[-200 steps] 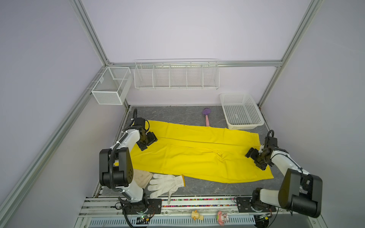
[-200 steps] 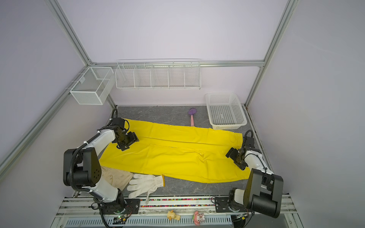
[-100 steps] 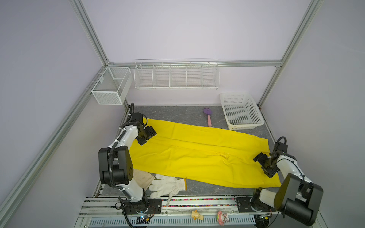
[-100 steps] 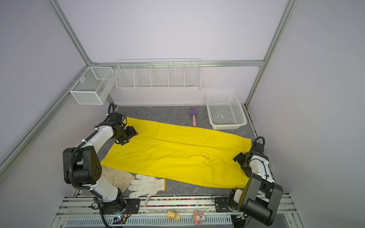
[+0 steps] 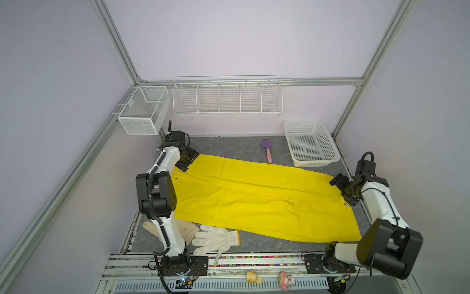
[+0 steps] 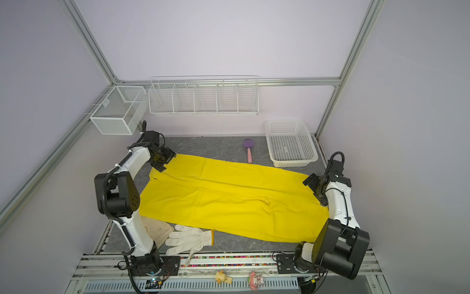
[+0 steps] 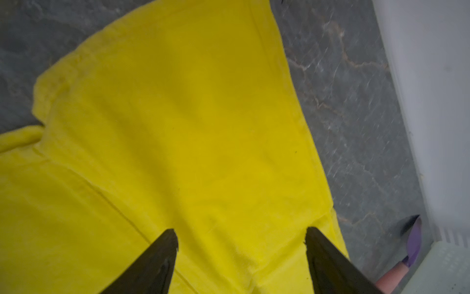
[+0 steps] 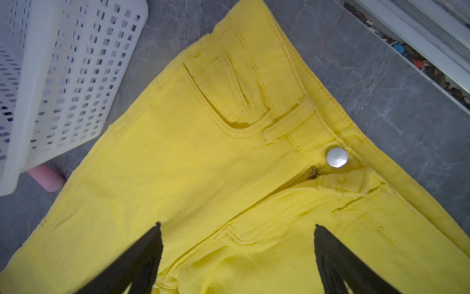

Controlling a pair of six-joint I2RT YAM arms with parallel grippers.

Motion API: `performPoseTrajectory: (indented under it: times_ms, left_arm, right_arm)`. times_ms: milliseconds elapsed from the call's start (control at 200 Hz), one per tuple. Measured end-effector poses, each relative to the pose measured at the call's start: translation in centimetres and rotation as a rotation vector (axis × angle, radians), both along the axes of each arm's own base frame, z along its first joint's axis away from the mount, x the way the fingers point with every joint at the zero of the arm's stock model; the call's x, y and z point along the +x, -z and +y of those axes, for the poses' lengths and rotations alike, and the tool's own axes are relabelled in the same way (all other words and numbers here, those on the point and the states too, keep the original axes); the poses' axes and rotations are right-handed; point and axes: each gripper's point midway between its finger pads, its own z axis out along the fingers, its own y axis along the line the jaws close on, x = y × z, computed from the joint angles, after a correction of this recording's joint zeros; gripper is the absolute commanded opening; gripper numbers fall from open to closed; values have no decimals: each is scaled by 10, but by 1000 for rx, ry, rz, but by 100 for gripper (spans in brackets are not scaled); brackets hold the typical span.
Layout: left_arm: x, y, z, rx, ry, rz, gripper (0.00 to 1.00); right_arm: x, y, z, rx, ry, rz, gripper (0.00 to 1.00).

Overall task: Fold and stack the trousers
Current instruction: Move the trousers to the center of the table.

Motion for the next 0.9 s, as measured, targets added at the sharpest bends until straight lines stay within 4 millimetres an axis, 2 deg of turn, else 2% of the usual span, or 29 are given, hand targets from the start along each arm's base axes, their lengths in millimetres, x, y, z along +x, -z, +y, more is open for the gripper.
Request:
performPoseTrajectory:
  times_ms: [95, 175, 355, 545, 900]
  left_arm:
    - [29, 2, 1, 3, -44, -10, 78]
    - [51, 8, 2, 4, -72, -8, 77]
    - [83, 29, 5, 8, -102, 9, 76]
    - [99, 50, 16, 52, -126, 37, 72]
    - [115, 73, 41, 155, -104, 48, 69]
  right_arm:
    - [18, 8, -6, 31, 37, 40, 93]
    - [24, 19, -10, 51, 76, 78, 93]
    - [39, 23, -23, 63, 147, 100, 90]
    - [46, 32, -43, 84, 225, 120, 90]
    - [57, 43, -54, 67, 242, 169, 90]
